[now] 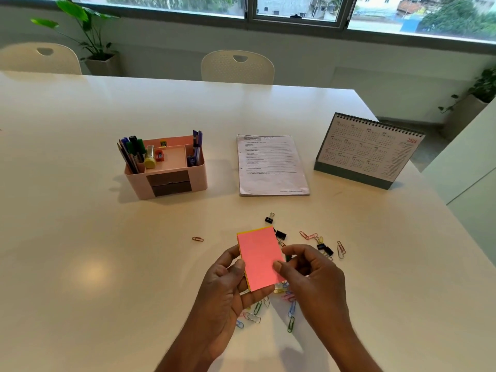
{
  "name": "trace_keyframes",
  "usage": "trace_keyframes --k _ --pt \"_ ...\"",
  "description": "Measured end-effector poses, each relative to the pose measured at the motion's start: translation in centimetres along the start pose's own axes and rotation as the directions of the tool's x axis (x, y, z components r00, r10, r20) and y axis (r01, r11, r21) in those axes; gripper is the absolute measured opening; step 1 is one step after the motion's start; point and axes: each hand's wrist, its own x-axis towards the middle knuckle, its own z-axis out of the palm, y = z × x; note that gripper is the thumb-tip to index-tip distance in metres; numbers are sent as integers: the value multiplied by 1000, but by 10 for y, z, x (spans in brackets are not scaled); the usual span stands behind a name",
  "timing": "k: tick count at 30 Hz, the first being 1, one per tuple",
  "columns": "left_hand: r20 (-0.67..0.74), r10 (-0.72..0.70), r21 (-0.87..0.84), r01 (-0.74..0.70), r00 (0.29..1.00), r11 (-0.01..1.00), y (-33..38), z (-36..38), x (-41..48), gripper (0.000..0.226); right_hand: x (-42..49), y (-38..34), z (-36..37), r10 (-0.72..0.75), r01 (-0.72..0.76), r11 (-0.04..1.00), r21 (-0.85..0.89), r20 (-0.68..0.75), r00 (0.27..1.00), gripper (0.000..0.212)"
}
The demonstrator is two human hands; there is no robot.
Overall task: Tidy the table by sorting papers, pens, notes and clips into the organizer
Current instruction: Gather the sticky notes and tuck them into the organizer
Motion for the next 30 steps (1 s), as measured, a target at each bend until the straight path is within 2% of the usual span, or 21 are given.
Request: trace_keyframes --k 4,7,10,14,19,22,26,30 --pt "-12 22 49 -21 1000 999 -1 -2 -1 28 3 4 1 9 -8 1000 -28 46 999 21" --pt "-2 51 108 -50 999 993 -4 -6 -1 30 6 1 1 46 -56 996 67 143 989 20" --pt "13 166 278 -163 986 947 -3 -11 2 35 13 -3 4 3 -19 995 95 160 987 18" --pt "80 456 586 -412 886 698 13 -19 17 32 34 -4 24 -105 100 994 50 128 986 20" --pt "121 639 785 -468 760 407 32 -32 54 27 64 -8 62 -226 225 974 22 135 965 13" --pt "137 638 844 -427 758 326 40 -35 69 25 80 -4 82 -250 259 964 -53 139 958 14" --pt "137 558 861 -377 818 341 34 -39 81 25 86 5 94 -247 283 939 -193 191 950 12" --pt "145 569 869 -379 809 317 30 -41 85 28 89 7 90 -285 326 921 -212 202 937 12"
